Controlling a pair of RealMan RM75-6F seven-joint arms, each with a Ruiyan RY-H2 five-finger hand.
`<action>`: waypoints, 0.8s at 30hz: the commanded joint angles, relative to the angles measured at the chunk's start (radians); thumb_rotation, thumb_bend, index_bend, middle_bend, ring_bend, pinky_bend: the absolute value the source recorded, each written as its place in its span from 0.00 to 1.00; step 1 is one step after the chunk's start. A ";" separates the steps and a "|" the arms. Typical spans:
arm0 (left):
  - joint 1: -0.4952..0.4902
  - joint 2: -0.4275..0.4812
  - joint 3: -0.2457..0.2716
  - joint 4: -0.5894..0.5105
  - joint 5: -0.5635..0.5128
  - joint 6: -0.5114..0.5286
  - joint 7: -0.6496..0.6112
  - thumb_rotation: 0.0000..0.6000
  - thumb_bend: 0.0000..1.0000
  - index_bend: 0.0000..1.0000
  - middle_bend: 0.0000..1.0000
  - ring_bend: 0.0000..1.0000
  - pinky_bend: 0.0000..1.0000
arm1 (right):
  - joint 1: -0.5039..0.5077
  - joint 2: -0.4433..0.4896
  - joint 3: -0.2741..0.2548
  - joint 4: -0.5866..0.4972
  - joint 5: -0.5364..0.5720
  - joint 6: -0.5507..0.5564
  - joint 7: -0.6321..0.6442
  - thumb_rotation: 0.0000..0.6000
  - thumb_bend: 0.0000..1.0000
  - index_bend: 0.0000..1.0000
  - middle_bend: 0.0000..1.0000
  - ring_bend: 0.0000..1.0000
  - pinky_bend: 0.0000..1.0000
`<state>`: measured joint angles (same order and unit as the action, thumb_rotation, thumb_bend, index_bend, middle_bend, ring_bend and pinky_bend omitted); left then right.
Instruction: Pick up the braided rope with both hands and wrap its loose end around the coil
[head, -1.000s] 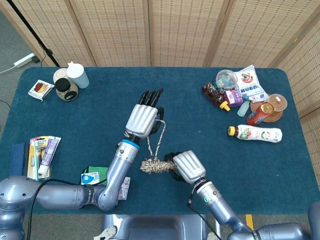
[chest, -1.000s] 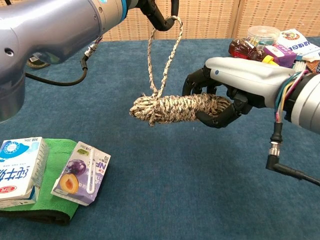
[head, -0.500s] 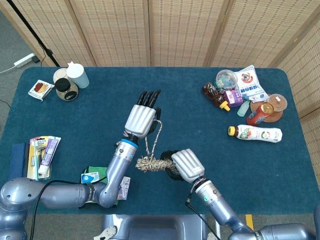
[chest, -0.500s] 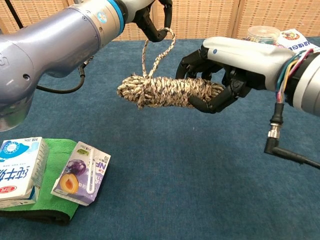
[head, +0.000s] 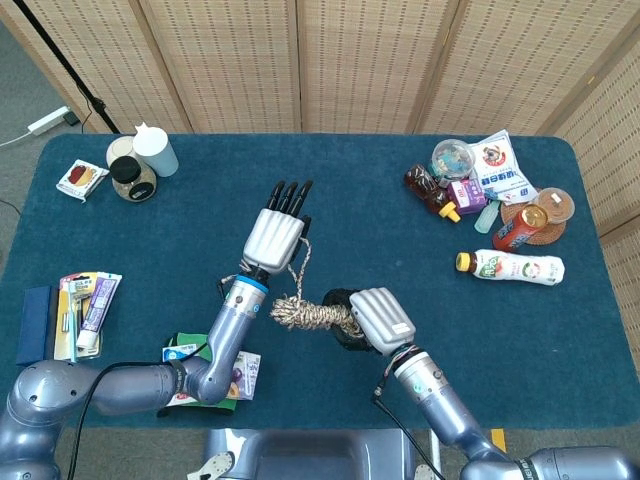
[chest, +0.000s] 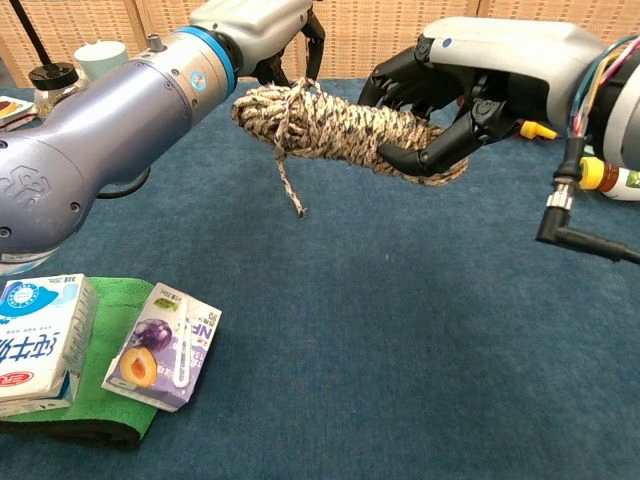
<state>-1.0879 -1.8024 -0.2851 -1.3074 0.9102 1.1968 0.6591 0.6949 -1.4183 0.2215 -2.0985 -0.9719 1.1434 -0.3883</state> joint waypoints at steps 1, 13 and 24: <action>0.007 -0.010 0.008 0.024 0.017 -0.003 0.000 1.00 0.40 0.59 0.00 0.00 0.00 | 0.004 0.013 0.017 -0.010 0.024 -0.002 0.013 1.00 0.81 0.62 0.66 0.63 1.00; 0.039 -0.043 0.046 0.077 0.075 -0.038 -0.022 1.00 0.40 0.59 0.00 0.00 0.00 | 0.052 0.046 0.150 -0.057 0.263 -0.002 0.080 1.00 0.81 0.62 0.66 0.63 1.00; 0.064 -0.050 0.048 0.083 0.120 -0.053 -0.031 1.00 0.40 0.59 0.00 0.00 0.00 | 0.101 0.042 0.196 0.015 0.393 0.021 0.098 1.00 0.81 0.62 0.66 0.63 1.00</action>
<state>-1.0258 -1.8532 -0.2368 -1.2228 1.0284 1.1441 0.6276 0.7874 -1.3721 0.4128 -2.0964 -0.5853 1.1577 -0.2909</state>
